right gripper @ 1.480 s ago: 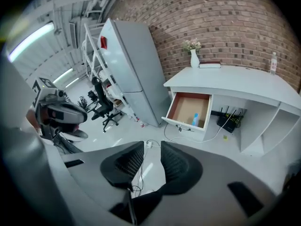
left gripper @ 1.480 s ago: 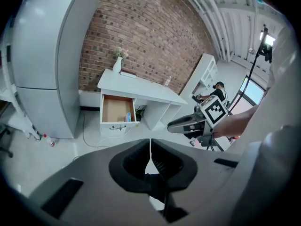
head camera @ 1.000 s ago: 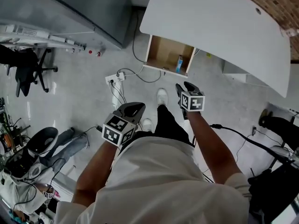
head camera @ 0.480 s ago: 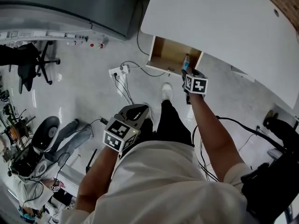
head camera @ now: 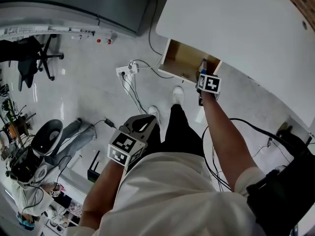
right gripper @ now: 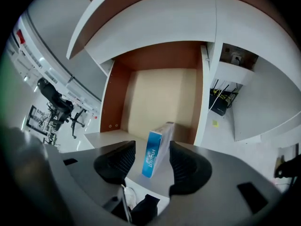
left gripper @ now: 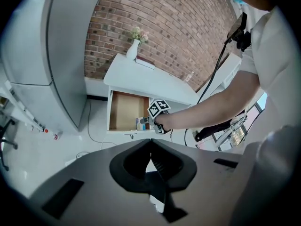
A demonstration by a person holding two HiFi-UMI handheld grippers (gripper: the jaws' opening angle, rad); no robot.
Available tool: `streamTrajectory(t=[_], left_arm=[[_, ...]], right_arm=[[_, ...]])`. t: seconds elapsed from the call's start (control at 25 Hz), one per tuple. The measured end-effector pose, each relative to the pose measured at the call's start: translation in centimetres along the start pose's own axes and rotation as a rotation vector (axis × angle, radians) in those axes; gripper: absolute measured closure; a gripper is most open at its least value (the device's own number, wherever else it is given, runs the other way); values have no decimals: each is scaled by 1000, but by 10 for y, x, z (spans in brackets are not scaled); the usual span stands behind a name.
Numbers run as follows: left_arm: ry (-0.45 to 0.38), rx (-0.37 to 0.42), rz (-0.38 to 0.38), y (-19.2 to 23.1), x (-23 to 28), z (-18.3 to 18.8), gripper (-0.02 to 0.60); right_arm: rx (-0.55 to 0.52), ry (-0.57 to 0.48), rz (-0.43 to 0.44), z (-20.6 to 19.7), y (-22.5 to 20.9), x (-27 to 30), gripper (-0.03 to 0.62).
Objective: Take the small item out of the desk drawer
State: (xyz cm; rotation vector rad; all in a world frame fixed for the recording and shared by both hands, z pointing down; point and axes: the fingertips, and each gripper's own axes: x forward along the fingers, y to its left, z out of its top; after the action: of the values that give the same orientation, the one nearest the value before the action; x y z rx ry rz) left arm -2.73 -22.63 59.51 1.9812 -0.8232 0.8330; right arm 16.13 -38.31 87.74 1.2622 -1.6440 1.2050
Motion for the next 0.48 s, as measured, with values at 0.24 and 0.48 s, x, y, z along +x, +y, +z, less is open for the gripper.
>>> streamTrajectory(t=[0.24, 0.48], left_arm=[[7, -16, 13, 8, -2, -3, 558], [-18, -11, 24, 15, -5, -6, 558]], right_arm=[[-8, 45, -24, 0, -4, 16, 396], [10, 50, -47, 0, -4, 20, 437]])
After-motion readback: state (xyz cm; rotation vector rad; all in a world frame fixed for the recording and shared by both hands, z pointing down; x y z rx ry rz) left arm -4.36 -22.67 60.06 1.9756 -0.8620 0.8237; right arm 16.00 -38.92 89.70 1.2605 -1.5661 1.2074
